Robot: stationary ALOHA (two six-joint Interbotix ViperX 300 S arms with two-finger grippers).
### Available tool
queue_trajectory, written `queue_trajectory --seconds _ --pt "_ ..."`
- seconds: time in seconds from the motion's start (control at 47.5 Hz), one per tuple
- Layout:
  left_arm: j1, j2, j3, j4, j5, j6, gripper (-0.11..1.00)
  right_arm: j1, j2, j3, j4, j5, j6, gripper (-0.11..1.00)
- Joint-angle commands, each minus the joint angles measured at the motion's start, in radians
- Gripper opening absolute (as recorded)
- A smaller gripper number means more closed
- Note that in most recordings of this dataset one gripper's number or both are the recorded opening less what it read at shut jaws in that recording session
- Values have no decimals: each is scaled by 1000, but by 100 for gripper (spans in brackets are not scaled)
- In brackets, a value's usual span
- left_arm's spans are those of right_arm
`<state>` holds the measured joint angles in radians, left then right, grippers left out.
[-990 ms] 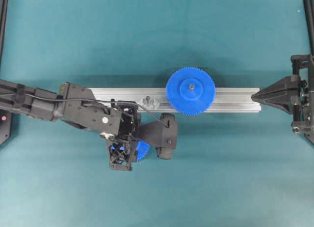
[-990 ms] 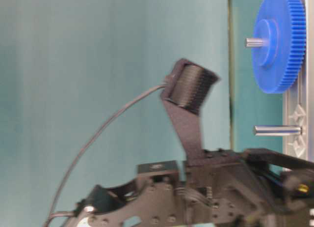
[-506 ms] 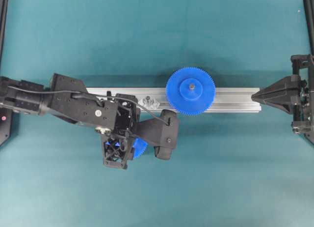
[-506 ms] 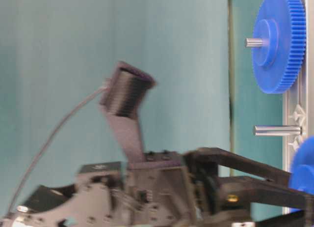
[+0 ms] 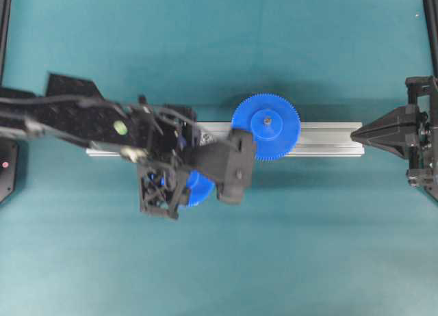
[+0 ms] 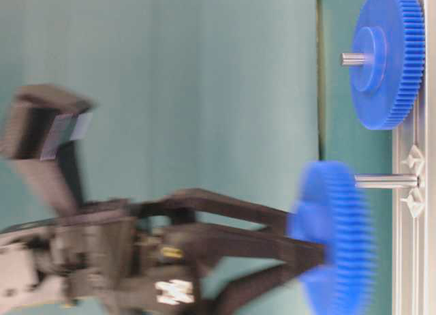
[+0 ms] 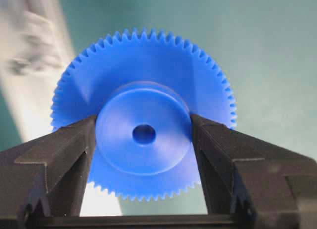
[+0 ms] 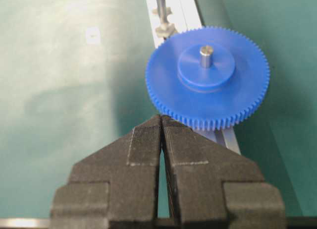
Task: Find the location of the shaft and insert the small gear.
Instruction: 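Lift the blue gear and carry it toward the bare shaft, then align the held gear's bore with the bare metal shaft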
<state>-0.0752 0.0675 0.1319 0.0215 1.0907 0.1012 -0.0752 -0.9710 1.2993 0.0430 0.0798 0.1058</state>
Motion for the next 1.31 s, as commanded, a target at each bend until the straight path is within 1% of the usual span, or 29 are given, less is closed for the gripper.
queue_trajectory --seconds 0.0,0.19,0.464,0.632,0.969,1.285 --pt "11 -55 -31 5 -2 3 64 -2 8 -9 0 -14 8 2" --pt "40 -77 -40 6 21 20 64 -2 6 -9 0 -15 9 2" --pt "55 -83 -120 6 100 74 64 -2 8 -9 0 -15 9 2" --pt "66 -78 -164 6 115 94 64 -3 8 -9 0 -15 23 2" --pt "100 -71 -173 6 115 141 64 -3 8 -9 0 -15 26 2" --pt "110 -48 -178 6 109 150 64 -3 8 -9 0 -15 26 2"
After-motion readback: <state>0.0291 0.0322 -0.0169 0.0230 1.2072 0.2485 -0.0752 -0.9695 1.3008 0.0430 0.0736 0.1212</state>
